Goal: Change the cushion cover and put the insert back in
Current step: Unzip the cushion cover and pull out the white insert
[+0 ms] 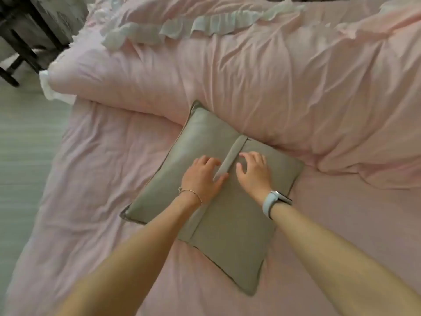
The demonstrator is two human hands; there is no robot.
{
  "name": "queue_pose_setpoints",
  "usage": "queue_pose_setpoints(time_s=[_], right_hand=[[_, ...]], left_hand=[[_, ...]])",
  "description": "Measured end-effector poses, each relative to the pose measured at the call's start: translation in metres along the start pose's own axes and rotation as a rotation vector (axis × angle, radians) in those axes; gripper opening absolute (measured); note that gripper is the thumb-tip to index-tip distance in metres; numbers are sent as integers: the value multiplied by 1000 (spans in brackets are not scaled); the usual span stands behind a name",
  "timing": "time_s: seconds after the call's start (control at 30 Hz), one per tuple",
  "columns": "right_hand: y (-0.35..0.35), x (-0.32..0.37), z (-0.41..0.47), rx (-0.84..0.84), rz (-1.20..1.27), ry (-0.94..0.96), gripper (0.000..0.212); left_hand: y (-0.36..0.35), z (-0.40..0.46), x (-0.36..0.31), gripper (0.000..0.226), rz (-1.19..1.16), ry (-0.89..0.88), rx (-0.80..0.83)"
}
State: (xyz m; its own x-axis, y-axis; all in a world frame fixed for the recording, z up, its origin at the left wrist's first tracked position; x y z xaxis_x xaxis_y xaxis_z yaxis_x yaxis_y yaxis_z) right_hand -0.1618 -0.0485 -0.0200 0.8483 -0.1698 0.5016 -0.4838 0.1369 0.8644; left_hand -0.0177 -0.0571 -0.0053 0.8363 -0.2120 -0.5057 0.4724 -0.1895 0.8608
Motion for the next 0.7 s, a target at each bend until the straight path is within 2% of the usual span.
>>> queue_pose_setpoints(time_s=[0.03,0.1,0.17,0.2,0.27,0.37,0.43,0.53,0.7], right_hand=[[-10,-4,3,63,1,-54,36],[-20,-10,7,80,-38,-82,34],[-25,-16,5,81,-28,-76,35],[-26,-19,2,90,-17,-61,35],[-26,-20,1,122,18,-75,35],[-16,-18,5,124,122,-152,34],[-6,-14,5,96,160,-181,35],[14,-1,1,11,189,-154,34],[36,22,-24,-49,244,-30,23]], left_hand=[[-11,3,-3,39,82,-28,43],[-24,7,-3,34,178,-79,2],[-27,9,-3,16,206,-96,-62],[-26,9,0,10,250,-94,-118],[-21,17,4,14,239,2,-103],[-14,21,16,18,-126,261,31],[-2,12,13,15,-352,319,68],[12,-16,6,26,-662,409,166],[32,-71,-6,26,-925,532,271]])
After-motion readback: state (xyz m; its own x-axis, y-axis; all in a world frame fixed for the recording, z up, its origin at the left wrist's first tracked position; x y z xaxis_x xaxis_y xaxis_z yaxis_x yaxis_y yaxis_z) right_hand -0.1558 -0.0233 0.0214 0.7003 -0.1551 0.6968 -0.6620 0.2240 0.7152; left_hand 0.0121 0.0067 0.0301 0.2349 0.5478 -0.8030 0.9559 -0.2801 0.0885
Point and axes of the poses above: each hand's wrist, its own z-axis towards the middle knuckle, its own y-axis out of the back of the hand, x = y × z, the point moved 6 cm from there along z, towards the middle knuckle, and after that the axes turned 2 degrees about -x, right-handed, at the moved point
